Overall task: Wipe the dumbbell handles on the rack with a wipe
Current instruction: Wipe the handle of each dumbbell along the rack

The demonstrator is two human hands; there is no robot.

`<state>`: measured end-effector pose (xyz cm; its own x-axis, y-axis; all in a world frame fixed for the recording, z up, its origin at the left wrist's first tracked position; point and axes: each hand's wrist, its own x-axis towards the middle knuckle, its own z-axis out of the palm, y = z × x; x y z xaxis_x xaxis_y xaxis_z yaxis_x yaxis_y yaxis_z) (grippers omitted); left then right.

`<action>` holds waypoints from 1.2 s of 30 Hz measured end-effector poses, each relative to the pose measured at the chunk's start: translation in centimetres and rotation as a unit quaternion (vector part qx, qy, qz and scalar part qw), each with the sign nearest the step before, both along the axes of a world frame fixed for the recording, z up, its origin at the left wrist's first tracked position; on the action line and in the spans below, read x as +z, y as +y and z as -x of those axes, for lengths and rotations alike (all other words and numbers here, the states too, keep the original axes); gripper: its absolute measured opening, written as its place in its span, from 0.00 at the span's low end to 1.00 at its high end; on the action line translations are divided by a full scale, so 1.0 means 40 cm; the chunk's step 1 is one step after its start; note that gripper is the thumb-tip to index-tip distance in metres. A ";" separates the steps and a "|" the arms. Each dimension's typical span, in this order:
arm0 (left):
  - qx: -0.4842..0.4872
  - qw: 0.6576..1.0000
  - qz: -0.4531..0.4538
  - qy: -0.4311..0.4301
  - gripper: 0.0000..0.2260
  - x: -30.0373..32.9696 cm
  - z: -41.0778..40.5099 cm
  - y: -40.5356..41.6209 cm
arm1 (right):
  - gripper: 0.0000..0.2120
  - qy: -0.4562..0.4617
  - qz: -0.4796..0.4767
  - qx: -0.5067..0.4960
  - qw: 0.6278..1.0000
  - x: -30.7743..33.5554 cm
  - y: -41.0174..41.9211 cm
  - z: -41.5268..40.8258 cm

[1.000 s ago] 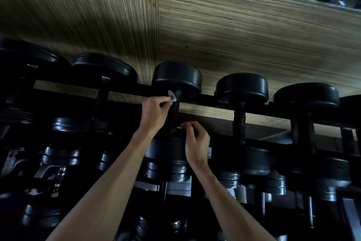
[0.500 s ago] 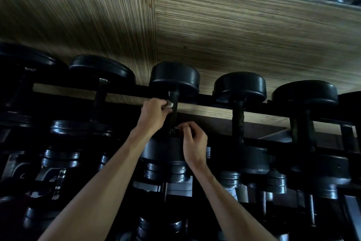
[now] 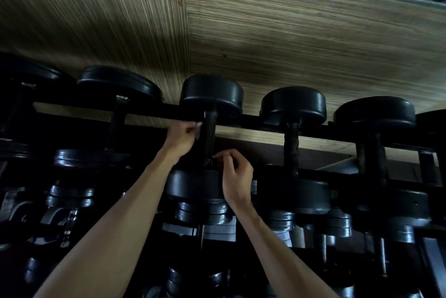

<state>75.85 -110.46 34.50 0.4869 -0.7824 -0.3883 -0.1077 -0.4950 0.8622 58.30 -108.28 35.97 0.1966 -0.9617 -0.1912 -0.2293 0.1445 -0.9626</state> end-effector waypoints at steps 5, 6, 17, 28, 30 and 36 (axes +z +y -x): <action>-0.065 0.991 -0.069 0.097 0.10 0.032 0.009 0.054 | 0.12 -0.004 0.006 -0.002 1.000 0.003 0.002 -0.001; -0.031 0.993 -0.060 0.095 0.12 0.033 0.014 0.037 | 0.12 -0.005 0.009 -0.003 1.000 0.004 0.003 -0.002; -0.169 0.977 -0.133 -0.011 0.12 0.014 -0.026 0.091 | 0.12 0.005 0.008 -0.005 1.000 0.002 0.001 -0.001; 0.015 0.987 0.012 -0.159 0.08 0.089 0.058 0.015 | 0.12 -0.003 0.003 -0.007 1.000 -0.001 0.001 -0.001; -0.068 0.981 -0.018 -0.179 0.08 0.091 0.048 0.061 | 0.12 -0.005 0.006 -0.009 1.000 -0.002 0.001 -0.002; -0.037 0.964 0.056 -0.258 0.02 0.118 0.061 0.080 | 0.12 -0.003 0.007 -0.012 1.000 -0.002 0.003 -0.002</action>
